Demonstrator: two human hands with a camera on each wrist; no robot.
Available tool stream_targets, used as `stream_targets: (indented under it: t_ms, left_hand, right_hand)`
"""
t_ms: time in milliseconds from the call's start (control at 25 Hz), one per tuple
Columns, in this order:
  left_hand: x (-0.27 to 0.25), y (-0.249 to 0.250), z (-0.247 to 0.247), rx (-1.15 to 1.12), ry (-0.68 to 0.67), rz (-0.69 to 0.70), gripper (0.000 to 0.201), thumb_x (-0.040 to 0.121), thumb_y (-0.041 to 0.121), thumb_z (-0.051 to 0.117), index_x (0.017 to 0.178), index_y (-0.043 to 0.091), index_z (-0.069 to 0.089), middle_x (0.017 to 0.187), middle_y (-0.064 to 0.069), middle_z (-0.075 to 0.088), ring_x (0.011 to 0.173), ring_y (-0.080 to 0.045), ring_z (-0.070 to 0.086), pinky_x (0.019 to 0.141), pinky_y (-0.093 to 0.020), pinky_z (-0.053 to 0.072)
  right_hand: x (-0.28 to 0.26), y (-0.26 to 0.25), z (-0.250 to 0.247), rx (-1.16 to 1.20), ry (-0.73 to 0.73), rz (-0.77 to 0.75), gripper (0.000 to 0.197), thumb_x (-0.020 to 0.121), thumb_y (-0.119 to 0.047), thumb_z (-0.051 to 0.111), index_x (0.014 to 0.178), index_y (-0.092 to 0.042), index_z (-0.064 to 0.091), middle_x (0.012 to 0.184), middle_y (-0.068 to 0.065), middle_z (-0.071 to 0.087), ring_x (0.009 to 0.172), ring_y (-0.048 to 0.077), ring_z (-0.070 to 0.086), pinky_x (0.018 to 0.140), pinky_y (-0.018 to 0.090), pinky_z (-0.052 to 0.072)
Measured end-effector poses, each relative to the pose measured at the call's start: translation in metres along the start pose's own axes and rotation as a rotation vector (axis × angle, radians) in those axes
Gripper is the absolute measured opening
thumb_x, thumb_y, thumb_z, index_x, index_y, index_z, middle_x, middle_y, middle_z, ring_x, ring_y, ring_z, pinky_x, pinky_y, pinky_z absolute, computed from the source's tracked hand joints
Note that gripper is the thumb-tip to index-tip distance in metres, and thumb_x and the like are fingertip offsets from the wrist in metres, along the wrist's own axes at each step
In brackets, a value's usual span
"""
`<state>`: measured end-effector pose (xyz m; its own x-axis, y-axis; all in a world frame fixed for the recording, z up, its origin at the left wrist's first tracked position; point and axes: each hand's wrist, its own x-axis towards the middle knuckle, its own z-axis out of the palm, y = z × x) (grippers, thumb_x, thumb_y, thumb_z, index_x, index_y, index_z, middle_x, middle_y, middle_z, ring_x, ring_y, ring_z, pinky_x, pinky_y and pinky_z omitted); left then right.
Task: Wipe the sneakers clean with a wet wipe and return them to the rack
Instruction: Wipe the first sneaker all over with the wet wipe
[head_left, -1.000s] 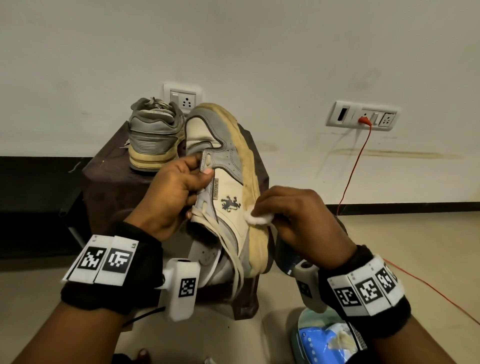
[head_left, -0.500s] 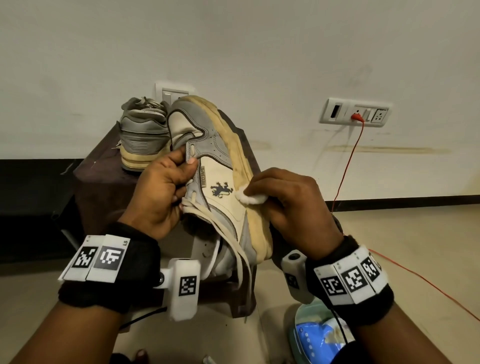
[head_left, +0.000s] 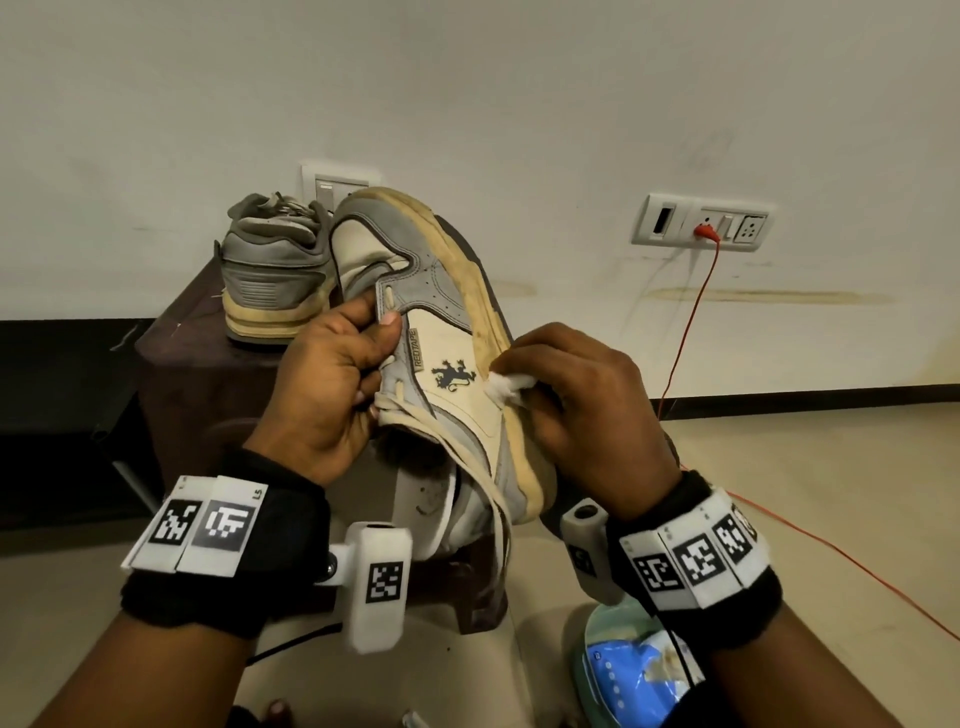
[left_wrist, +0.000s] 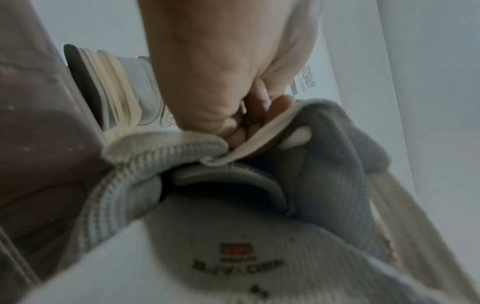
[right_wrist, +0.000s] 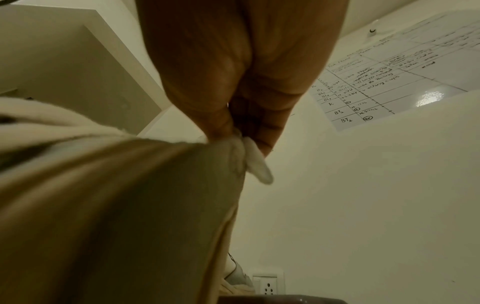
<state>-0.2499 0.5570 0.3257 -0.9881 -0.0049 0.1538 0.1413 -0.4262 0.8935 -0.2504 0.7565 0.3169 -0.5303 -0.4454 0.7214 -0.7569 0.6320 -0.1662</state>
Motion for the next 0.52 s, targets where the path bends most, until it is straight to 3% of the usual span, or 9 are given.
stream_targets:
  t_ms: [120, 200, 320, 400, 520]
  left_hand:
    - [0.000, 0.004, 0.002, -0.074, 0.059, 0.016, 0.029, 0.101, 0.007, 0.033, 0.110, 0.009, 0.060, 0.073, 0.001, 0.074, 0.026, 0.000, 0.035, 0.029, -0.009, 0.033]
    - [0.002, 0.007, -0.005, -0.108, 0.094, 0.038, 0.028, 0.102, 0.011, 0.035, 0.110, 0.011, 0.062, 0.080, 0.000, 0.075, 0.039, -0.001, 0.043, 0.034, -0.010, 0.038]
    - [0.002, 0.012, -0.009, -0.162, 0.142, 0.066, 0.028, 0.102, 0.011, 0.035, 0.110, 0.011, 0.062, 0.085, 0.000, 0.075, 0.058, -0.009, 0.050, 0.037, -0.010, 0.042]
    - [0.001, 0.015, -0.008, -0.192, 0.158, 0.079, 0.028, 0.102, 0.011, 0.034, 0.112, 0.011, 0.060, 0.084, 0.001, 0.075, 0.048, -0.003, 0.053, 0.037, -0.009, 0.040]
    - [0.003, 0.010, -0.009, -0.164, 0.134, 0.065, 0.027, 0.101, 0.015, 0.037, 0.110, 0.014, 0.062, 0.087, 0.003, 0.075, 0.032, -0.002, 0.038, 0.040, -0.009, 0.037]
  right_hand:
    - [-0.002, 0.002, -0.008, 0.042, -0.082, -0.030, 0.015, 0.083, -0.010, 0.064, 0.095, -0.010, 0.072, 0.097, 0.005, 0.068, 0.088, 0.019, 0.064, 0.072, 0.037, 0.056]
    - [-0.008, 0.004, -0.017, 0.052, -0.163, -0.049, 0.017, 0.083, -0.011, 0.060, 0.095, -0.013, 0.073, 0.098, 0.003, 0.068, 0.090, 0.017, 0.064, 0.074, 0.035, 0.056]
    - [-0.019, 0.005, -0.022, 0.043, -0.274, -0.051, 0.022, 0.077, -0.001, 0.070, 0.095, -0.014, 0.074, 0.099, 0.003, 0.068, 0.090, 0.015, 0.065, 0.076, 0.033, 0.057]
    - [-0.026, 0.004, -0.020, 0.010, -0.235, -0.066, 0.019, 0.079, -0.005, 0.068, 0.096, -0.012, 0.073, 0.098, 0.005, 0.067, 0.090, 0.016, 0.063, 0.076, 0.030, 0.056]
    - [-0.027, 0.006, -0.017, -0.050, -0.027, -0.041, 0.018, 0.080, -0.003, 0.067, 0.098, -0.007, 0.071, 0.096, 0.008, 0.066, 0.088, 0.017, 0.060, 0.074, 0.029, 0.052]
